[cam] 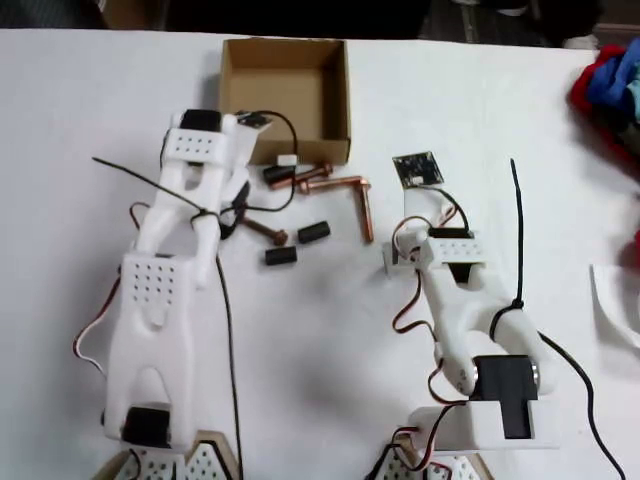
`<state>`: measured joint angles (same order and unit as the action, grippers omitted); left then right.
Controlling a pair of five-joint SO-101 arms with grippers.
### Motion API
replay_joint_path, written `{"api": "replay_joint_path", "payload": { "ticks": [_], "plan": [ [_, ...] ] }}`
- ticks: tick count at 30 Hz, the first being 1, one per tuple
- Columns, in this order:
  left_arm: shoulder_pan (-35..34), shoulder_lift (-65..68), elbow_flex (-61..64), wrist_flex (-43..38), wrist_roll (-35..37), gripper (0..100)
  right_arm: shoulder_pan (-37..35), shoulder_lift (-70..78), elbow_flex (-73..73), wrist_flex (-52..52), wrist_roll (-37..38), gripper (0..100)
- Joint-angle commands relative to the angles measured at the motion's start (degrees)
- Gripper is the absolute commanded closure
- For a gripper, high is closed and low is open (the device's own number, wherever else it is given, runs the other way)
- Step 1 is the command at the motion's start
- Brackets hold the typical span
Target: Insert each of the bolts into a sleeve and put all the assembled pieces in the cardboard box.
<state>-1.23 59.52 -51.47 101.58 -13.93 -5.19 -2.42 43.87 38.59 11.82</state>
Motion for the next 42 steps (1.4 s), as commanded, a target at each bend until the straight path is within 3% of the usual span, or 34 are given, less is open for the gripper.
{"api": "replay_joint_path", "payload": {
  "ticks": [1, 9, 12, 16, 21, 24, 30, 35, 42],
  "plan": [
    [0.09, -5.01, -1.36, 0.70, 0.35, 98, -0.57, -1.27, -0.53, -0.84, -0.35, 97.8],
    [0.62, -26.37, 8.57, -0.09, 1.41, 98, -0.57, -1.27, -0.53, -0.84, -0.35, 97.8],
    [0.44, -36.04, 16.92, -4.22, 2.73, 97, -0.66, -1.27, -0.53, -1.27, 0.26, 97.8],
    [2.55, -53.63, 38.55, -17.49, 2.99, 97, -0.66, -1.27, -0.26, -2.07, 0.97, 97.8],
    [6.07, -80.88, 74.77, -42.64, 2.73, 97, -0.66, -1.45, -0.18, -2.07, 0.88, 97.8],
    [6.07, -93.36, 86.37, -52.92, 3.25, 98, -0.57, -1.89, 0.62, -2.33, 0.70, 97.8],
    [7.38, -98.20, 87.43, -52.92, 5.63, 98, -2.86, -6.37, 3.16, -6.20, -2.46, 97.8],
    [7.47, -98.20, 83.21, -53.27, 12.22, 98, -10.86, -11.65, 3.96, -17.63, -3.43, 97.8],
    [8.09, -98.29, 77.32, -55.65, 12.48, 98, -17.89, -9.89, 3.25, -31.87, -12.92, 97.8]
  ]
}}
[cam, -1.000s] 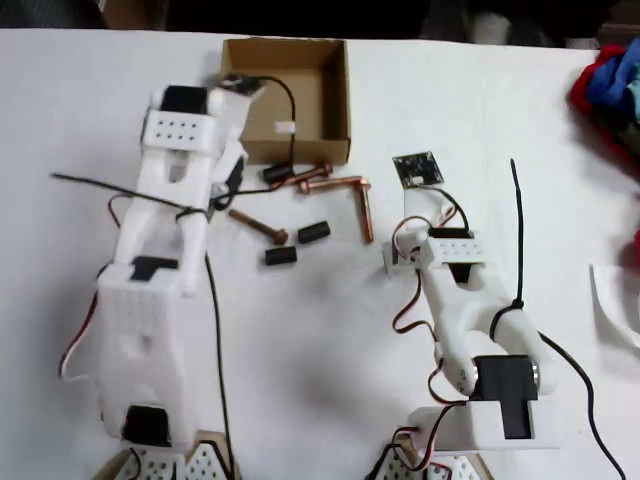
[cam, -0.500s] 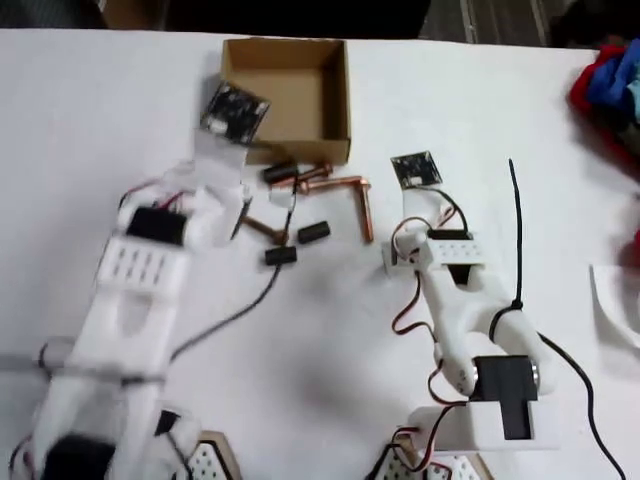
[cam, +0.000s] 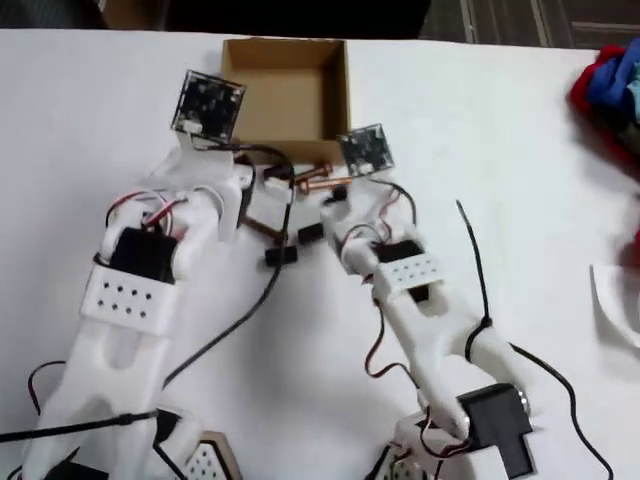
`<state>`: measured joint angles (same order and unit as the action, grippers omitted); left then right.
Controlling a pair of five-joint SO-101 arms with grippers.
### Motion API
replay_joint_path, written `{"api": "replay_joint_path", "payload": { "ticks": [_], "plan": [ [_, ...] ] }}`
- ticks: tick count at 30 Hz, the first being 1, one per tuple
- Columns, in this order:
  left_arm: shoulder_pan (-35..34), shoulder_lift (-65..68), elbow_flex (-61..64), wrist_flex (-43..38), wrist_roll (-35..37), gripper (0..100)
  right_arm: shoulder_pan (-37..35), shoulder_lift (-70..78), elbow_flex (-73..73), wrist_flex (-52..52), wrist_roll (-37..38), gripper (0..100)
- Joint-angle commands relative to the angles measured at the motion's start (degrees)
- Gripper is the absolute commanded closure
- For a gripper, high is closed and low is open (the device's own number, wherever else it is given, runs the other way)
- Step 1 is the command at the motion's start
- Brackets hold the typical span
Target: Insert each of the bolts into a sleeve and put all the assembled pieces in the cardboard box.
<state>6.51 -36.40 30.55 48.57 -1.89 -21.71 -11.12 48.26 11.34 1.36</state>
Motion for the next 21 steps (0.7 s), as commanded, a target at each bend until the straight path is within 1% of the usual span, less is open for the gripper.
{"api": "replay_joint_path", "payload": {
  "ticks": [1, 4, 7, 9, 12, 17, 19, 21],
  "plan": [
    [0.00, -2.37, -5.14, -3.34, 0.53, 98, -1.54, -0.40, -1.93, -5.05, -2.73, 97.8],
    [0.00, -2.11, -4.88, -6.42, 0.53, 97, -1.98, 1.80, -4.84, -4.70, -3.08, 97.8],
    [0.00, 0.53, -4.00, -8.70, 0.88, 97, -2.07, 1.80, -7.82, -2.24, -3.16, 97.8],
    [-0.26, 3.60, -4.88, -8.79, 4.66, 97, -2.07, 0.48, -8.97, -0.84, -3.25, 97.8],
    [-0.44, 8.88, -9.01, -7.21, 11.43, 97, -2.33, -2.95, -9.05, 0.48, -3.25, 97.8],
    [-0.09, 13.71, -17.80, -1.05, 16.79, 97, -1.71, -10.42, -8.62, 4.35, -3.25, 97.8],
    [-0.09, 13.71, -19.56, 0.26, 19.16, 97, -1.71, -14.02, -6.42, 4.09, -3.25, 97.8],
    [0.35, 13.71, -19.82, 0.79, 20.57, 97, -2.24, -18.51, -2.73, 1.63, -3.16, 97.8]
  ]
}}
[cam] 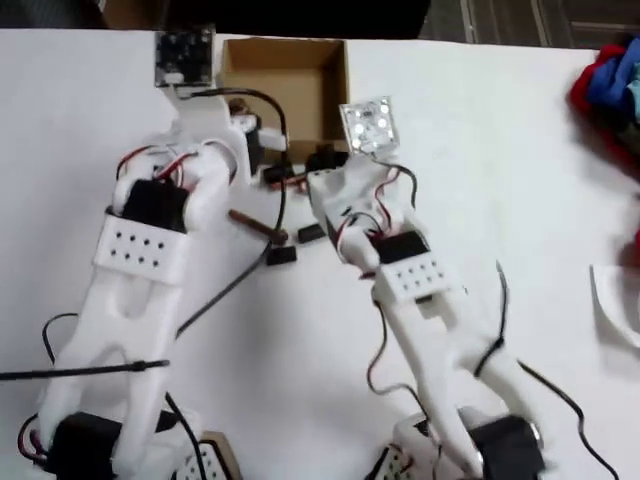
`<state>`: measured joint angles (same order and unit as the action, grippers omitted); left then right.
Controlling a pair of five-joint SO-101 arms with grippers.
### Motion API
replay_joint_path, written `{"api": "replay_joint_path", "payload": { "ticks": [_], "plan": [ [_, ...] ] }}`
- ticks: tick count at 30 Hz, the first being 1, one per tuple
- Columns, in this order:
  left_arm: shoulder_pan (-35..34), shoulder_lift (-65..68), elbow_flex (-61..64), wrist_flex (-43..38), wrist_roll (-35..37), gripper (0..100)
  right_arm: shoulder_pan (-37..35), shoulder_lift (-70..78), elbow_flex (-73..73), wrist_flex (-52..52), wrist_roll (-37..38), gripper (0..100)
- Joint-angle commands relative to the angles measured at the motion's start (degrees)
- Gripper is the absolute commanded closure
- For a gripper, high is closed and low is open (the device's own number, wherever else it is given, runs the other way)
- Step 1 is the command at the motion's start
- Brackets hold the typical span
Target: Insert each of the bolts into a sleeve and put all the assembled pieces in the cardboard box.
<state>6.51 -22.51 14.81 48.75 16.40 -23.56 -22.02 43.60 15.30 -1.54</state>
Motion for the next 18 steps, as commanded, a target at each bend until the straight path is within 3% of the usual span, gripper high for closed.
{"api": "replay_joint_path", "payload": {
  "ticks": [1, 6, 11, 15, 18],
  "plan": [
    [0.88, 0.00, -4.00, 0.70, 2.55, 97, -0.48, -9.89, 4.13, -4.44, -0.18, 97.8],
    [2.64, -0.26, -4.53, 0.44, 2.64, 97, -0.13, -17.63, 12.40, -13.14, 1.41, 97.8],
    [5.98, 0.26, -5.23, 0.09, 2.29, 97, -1.89, -18.86, 14.15, -13.76, 2.73, 97.8],
    [7.56, 0.26, -5.49, -5.63, 1.93, 97, -2.59, -18.33, 13.89, -13.76, 2.73, 97.8],
    [8.18, 0.26, -5.49, -9.14, -2.37, 97, -2.59, -18.33, 14.07, -13.76, 2.73, 97.8]
  ]
}}
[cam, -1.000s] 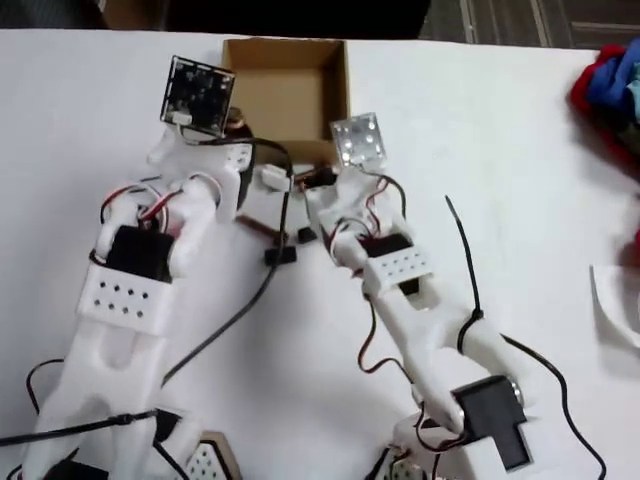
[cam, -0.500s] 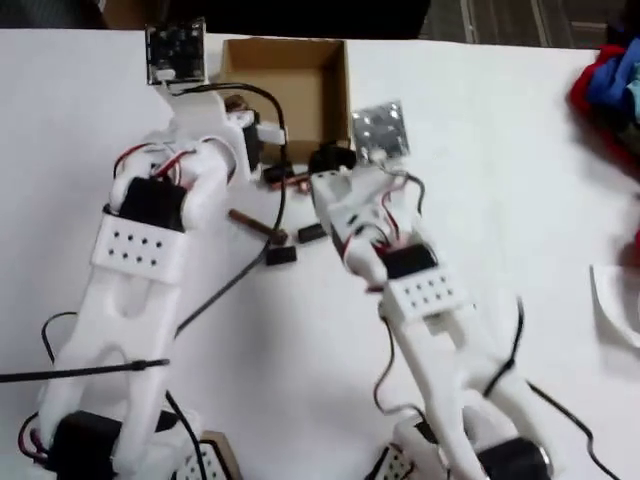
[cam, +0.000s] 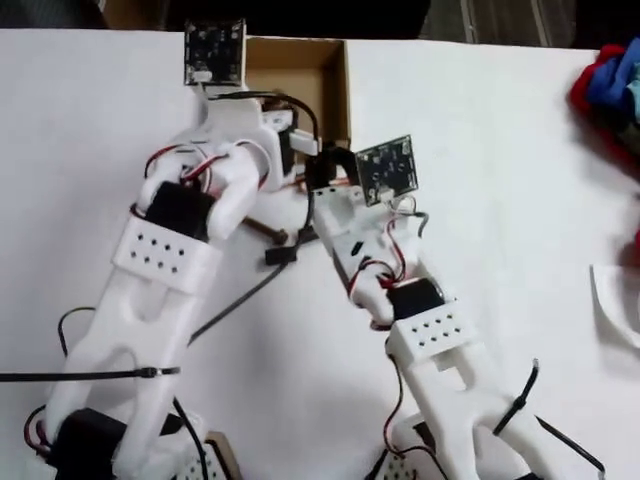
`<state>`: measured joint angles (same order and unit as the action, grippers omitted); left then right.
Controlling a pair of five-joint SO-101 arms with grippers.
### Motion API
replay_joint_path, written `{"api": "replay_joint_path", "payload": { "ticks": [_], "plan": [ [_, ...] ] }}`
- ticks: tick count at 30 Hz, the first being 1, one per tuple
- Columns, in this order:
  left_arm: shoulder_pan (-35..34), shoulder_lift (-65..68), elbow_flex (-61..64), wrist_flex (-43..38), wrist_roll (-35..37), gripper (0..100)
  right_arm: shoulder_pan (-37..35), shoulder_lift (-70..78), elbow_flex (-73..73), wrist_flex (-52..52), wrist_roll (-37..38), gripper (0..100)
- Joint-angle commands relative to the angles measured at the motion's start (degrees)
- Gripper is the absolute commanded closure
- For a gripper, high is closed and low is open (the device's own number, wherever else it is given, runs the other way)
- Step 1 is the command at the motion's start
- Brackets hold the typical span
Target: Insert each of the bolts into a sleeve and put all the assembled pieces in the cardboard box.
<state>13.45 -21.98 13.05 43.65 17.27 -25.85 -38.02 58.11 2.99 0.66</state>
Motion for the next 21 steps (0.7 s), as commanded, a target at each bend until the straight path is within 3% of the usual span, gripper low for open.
{"api": "replay_joint_path", "payload": {
  "ticks": [1, 15, 21],
  "plan": [
    [1.49, -0.26, -3.74, -4.48, -4.22, 97, -0.22, -2.33, -0.44, -1.45, 0.62, 97.8],
    [2.64, -0.18, -8.31, -5.01, -4.75, 97, -0.22, -2.33, -0.35, -1.45, 0.70, 97.8],
    [6.24, -0.09, -8.31, -5.10, -4.75, 97, -0.31, -2.33, -0.35, -1.45, 0.79, 97.8]
  ]
}}
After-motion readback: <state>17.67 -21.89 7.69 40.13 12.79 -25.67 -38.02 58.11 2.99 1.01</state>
